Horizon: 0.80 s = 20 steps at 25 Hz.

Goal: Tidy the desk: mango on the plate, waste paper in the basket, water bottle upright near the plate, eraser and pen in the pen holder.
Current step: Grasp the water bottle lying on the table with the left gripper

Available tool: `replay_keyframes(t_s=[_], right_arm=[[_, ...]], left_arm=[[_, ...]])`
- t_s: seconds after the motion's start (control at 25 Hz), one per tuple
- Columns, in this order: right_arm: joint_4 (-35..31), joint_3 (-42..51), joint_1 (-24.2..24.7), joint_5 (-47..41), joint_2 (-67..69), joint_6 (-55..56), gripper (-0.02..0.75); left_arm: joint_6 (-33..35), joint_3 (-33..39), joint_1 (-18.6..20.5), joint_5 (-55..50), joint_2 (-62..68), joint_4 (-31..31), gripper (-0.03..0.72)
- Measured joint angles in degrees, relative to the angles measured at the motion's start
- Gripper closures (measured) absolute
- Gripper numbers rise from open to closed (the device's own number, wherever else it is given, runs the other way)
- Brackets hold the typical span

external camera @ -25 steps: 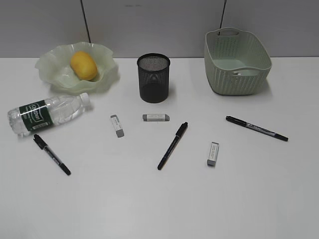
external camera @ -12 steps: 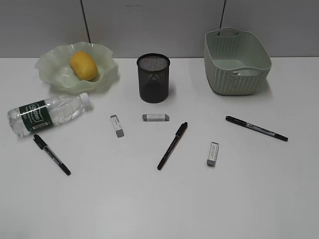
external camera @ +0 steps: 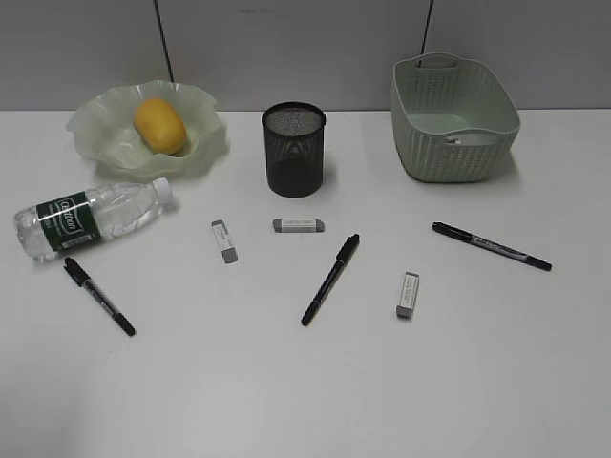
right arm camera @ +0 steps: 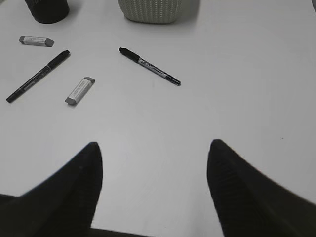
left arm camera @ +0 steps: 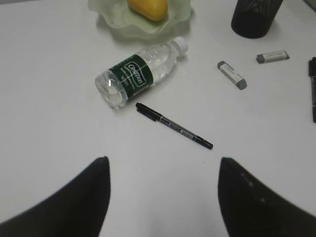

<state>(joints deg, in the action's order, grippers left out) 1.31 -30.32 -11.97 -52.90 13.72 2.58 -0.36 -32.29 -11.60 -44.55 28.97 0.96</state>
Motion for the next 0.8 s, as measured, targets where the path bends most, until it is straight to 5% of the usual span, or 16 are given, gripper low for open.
replay_keyframes(t_s=[0.28,0.8], right_arm=[[0.0,0.0,0.0,0.0,0.0,0.0,0.214],[0.0,0.1,0.0,0.2,-0.3,0.0,0.237]], left_arm=[[1.9,-8.3,0.0,3.3,26.5,-0.1,0.171],[17.0,-40.2,0.0,-8.3,66.2,-1.0,0.113]])
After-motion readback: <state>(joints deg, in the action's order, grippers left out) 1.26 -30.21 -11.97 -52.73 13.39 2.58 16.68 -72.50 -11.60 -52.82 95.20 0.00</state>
